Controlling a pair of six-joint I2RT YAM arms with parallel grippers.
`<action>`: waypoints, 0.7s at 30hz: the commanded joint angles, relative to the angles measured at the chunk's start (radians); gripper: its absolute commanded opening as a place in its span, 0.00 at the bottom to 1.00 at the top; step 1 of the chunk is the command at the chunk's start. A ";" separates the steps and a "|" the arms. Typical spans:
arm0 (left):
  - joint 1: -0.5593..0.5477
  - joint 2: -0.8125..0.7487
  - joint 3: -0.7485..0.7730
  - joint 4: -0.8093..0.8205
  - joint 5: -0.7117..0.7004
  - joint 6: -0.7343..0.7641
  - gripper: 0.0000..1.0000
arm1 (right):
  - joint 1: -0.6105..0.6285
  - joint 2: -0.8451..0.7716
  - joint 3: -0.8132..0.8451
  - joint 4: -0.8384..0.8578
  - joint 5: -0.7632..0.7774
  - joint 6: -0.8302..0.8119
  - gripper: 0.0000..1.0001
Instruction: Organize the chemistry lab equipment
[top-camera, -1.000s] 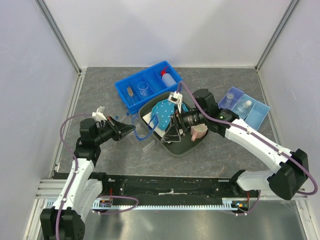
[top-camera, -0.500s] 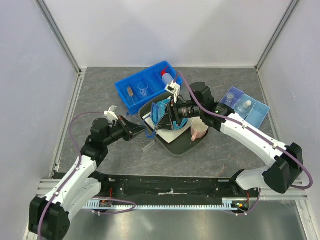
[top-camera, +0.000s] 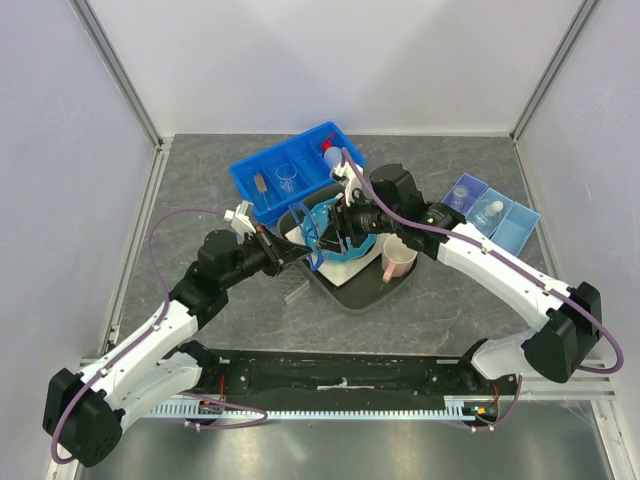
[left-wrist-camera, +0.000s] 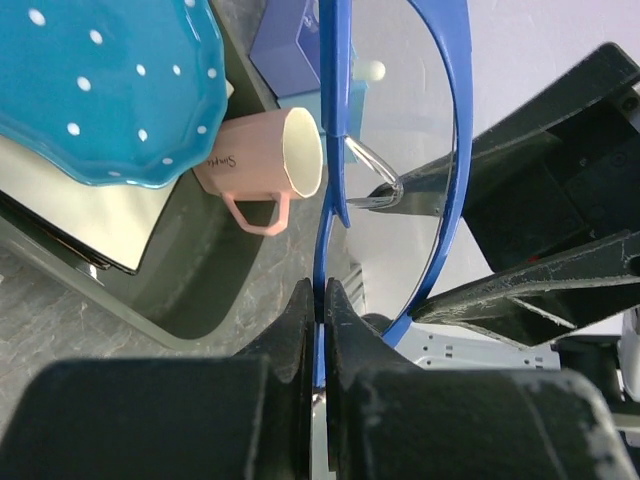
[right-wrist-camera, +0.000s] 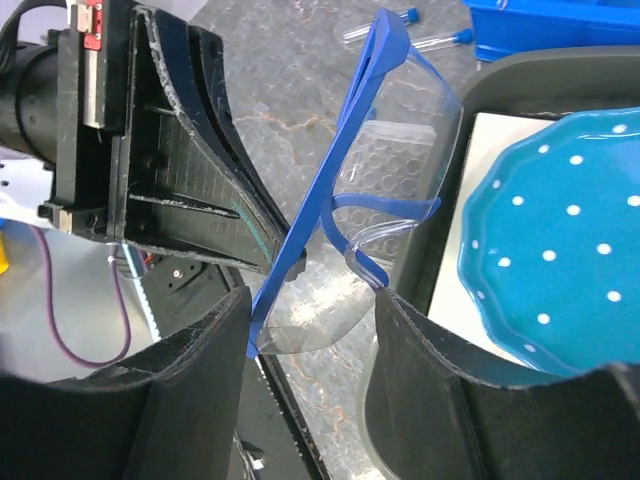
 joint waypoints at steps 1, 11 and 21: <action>-0.037 0.020 0.083 -0.014 -0.119 0.068 0.02 | 0.015 0.011 0.082 -0.029 0.121 -0.072 0.59; -0.182 0.152 0.255 -0.268 -0.431 0.033 0.02 | 0.052 0.065 0.188 -0.056 0.380 -0.225 0.57; -0.284 0.250 0.384 -0.390 -0.617 -0.033 0.02 | 0.091 0.108 0.200 -0.058 0.564 -0.333 0.52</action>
